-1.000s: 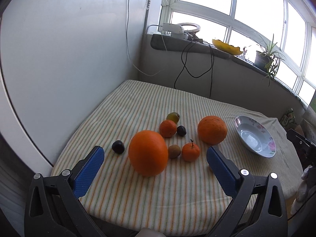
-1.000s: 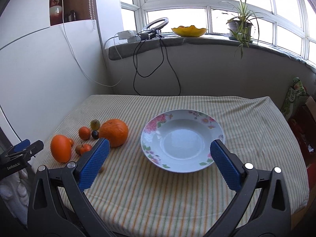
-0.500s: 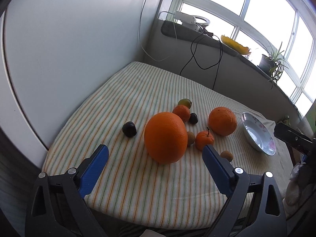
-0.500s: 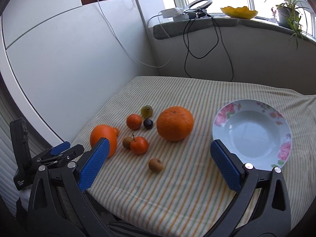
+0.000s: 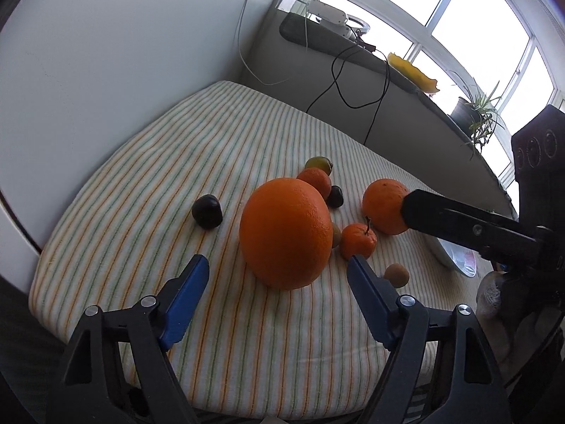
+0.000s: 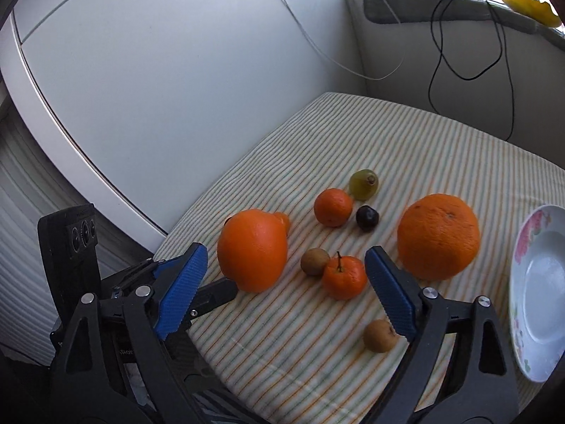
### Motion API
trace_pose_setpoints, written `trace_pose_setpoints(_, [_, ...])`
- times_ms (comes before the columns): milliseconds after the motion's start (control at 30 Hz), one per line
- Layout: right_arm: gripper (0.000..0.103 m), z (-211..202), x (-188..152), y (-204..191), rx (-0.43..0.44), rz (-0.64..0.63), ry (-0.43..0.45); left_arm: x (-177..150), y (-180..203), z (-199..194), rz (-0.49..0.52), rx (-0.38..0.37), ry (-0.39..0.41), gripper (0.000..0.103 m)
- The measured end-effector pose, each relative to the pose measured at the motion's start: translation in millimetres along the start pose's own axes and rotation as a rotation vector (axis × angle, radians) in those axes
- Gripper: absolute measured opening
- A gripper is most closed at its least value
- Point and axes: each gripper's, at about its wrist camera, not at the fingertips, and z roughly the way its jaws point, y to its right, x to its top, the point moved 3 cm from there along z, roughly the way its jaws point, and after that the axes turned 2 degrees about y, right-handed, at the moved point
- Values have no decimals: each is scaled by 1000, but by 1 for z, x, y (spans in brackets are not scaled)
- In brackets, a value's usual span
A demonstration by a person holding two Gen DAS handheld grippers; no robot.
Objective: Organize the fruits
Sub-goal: 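Close the right gripper around the large orange and lift it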
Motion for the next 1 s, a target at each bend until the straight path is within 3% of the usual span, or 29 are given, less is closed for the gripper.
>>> trace_pose_setpoints(167, [77, 29, 3, -8, 61, -4, -90, 0, -6, 5, -26, -18, -8, 76])
trace_pose_setpoints(600, [76, 84, 6, -20, 123, -22, -215, 4, -12, 16, -44, -37, -16, 76])
trace_pose_setpoints(900, [76, 106, 4, -28, 115, -58, -268, 6, -9, 25, -50, -68, -16, 75])
trace_pose_setpoints(1000, [70, 111, 3, -28, 109, -63, -283, 6, -7, 28, -52, -94, -20, 69])
